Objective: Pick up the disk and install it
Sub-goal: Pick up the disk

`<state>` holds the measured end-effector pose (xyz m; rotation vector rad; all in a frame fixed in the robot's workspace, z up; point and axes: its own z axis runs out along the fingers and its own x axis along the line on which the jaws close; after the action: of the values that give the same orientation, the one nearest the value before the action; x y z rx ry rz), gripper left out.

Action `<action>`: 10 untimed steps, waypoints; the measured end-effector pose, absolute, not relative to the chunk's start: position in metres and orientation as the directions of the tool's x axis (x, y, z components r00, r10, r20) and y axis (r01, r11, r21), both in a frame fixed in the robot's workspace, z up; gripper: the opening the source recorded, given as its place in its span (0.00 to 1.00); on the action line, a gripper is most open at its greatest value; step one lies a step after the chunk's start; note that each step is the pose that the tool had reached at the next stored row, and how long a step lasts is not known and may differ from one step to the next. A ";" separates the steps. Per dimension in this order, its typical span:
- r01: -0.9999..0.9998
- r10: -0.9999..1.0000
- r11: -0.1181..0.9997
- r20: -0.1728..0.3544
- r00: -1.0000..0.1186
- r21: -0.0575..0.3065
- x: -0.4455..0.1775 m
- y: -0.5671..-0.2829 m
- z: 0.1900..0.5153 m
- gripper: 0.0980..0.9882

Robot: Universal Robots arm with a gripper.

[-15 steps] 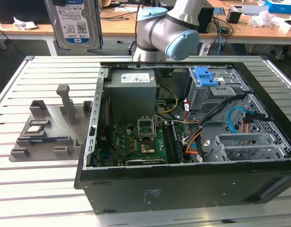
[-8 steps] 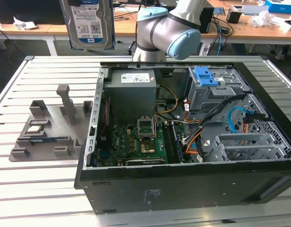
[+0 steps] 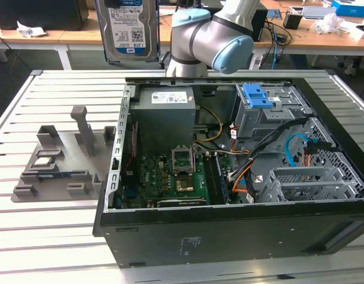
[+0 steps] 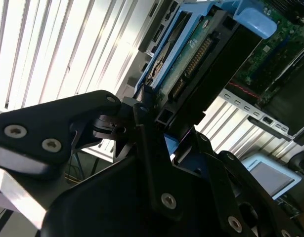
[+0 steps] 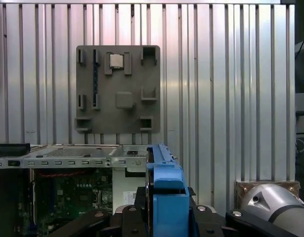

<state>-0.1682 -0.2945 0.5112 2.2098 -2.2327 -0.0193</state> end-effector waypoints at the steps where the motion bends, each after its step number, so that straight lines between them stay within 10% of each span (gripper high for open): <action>1: -1.000 -1.000 0.010 -0.009 -0.010 0.009 -0.165 -0.294 0.511 0.30; 10: -1.000 -1.000 0.010 -0.009 -0.011 0.009 -0.132 -0.294 0.511 0.30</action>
<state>-0.1319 -0.2942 0.5112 2.2095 -2.2329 -0.0194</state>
